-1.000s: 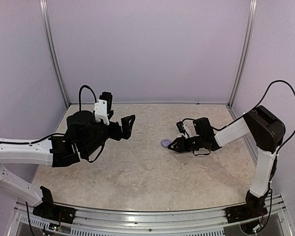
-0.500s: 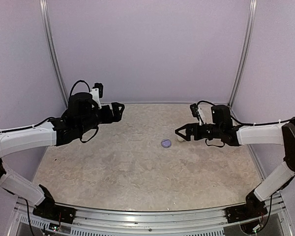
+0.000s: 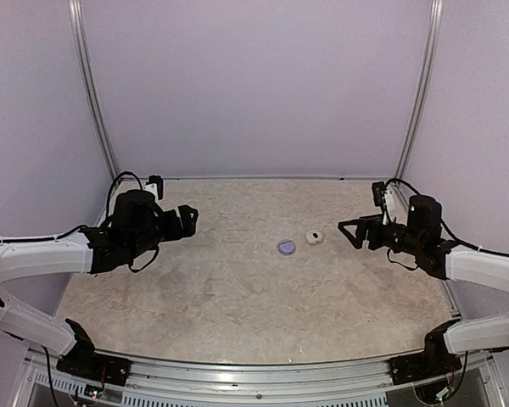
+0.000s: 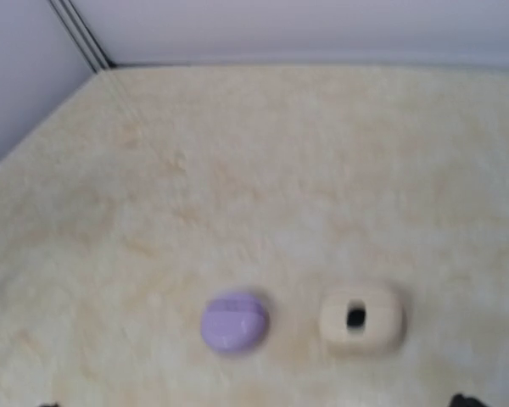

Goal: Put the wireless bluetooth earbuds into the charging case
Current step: Reset both arms

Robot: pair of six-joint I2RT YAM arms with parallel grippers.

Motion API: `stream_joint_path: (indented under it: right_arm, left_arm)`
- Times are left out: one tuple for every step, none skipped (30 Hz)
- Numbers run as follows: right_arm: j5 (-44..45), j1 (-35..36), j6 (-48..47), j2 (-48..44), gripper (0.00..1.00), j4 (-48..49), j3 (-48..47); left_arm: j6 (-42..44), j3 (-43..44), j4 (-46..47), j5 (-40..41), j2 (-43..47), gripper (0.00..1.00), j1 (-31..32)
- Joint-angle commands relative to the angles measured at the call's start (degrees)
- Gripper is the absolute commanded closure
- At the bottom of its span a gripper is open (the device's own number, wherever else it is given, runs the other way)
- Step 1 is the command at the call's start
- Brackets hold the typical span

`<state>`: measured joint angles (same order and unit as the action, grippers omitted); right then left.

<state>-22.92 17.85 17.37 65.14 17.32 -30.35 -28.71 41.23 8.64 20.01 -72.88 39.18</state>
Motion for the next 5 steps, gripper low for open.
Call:
stream_joint_path:
  right_arm:
    - [0.66, -0.61, 1.45, -2.51, 0.00, 5.52, 5.34]
    - [0.47, -0.60, 1.67, -2.85, 0.01, 6.29, 6.18]
    - [0.38, -0.62, 1.70, -3.12, 0.01, 6.80, 6.75]
    - [0.19, -0.65, 1.71, -3.22, 0.00, 7.11, 7.04]
    - [0.05, -0.62, 1.59, -3.22, 0.01, 7.25, 7.14]
  left_arm:
    - [-4.67, -2.86, 1.65, 3.24, 0.40, 0.01, -0.42]
    - [-5.15, -2.98, 1.56, 3.06, -0.04, 0.01, -0.37]
    - [-5.43, -3.08, 1.67, 2.95, -0.39, 0.01, -0.34]
    - [-5.55, -3.09, 1.97, 2.74, -0.81, 0.01, -0.27]
    - [-5.57, -3.02, 2.13, 2.67, -0.96, 0.01, -0.25]
